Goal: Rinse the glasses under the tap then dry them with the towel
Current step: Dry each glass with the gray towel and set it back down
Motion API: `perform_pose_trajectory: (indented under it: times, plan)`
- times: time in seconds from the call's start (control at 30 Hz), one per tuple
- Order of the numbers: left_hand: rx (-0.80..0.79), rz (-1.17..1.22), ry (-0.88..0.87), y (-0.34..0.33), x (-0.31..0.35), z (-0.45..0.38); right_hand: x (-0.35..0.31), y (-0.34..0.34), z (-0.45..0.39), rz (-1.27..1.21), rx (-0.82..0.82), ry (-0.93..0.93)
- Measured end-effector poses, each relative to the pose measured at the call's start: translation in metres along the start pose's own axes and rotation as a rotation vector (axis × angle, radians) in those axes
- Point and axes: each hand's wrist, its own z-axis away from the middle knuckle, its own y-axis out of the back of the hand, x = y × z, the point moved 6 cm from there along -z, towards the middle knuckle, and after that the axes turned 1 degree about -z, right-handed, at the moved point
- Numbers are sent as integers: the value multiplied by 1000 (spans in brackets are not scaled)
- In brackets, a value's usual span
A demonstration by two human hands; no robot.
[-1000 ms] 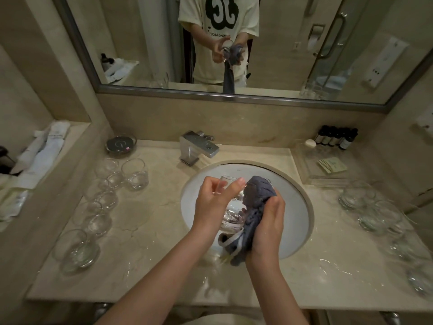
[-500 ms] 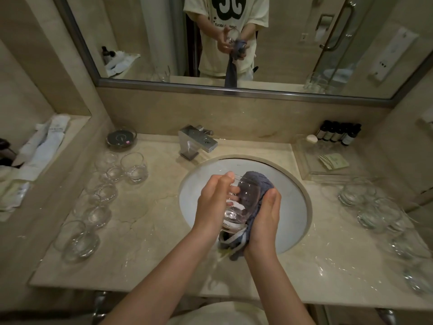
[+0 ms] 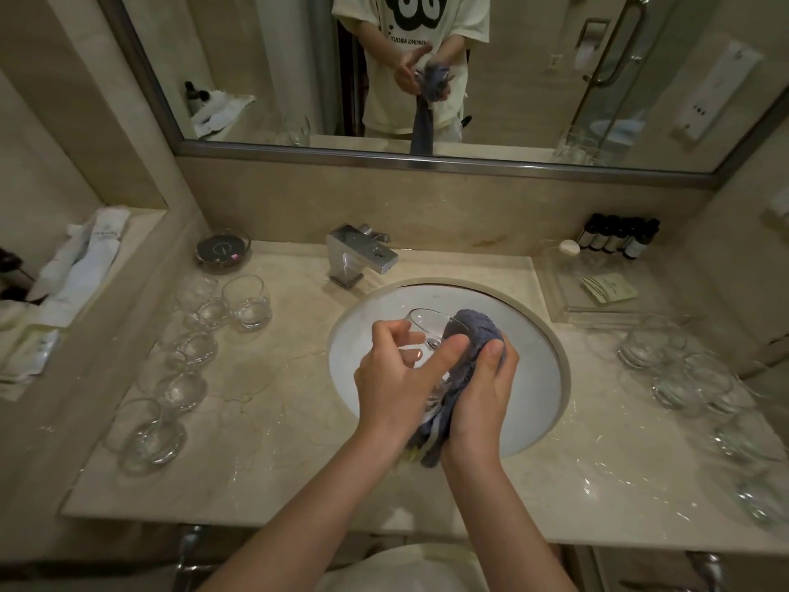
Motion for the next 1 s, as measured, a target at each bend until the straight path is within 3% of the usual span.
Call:
perform_pose_trajectory:
  times: [0.17, 0.27, 0.6, 0.83, 0.9, 1.0]
  plan:
    - [-159, 207, 117, -2, -2, -9, 0, 3, -2, 11, -4, -2]
    - [-242, 203, 162, -3, 1, -8, 1, 1, 0, 13, -11, -9]
    - [-30, 154, 94, 14, -1, -16, -11, -2, 7, 40, -7, 10]
    - [-309, 311, 358, 0, -11, -18, -12, 0, -1, 34, -10, -16]
    - [-280, 269, 320, -2, -11, -18, -11, 2, -2, 43, -3, -20]
    - [-85, 173, 180, 3, -8, -21, -8, 8, -4, 42, 20, -24]
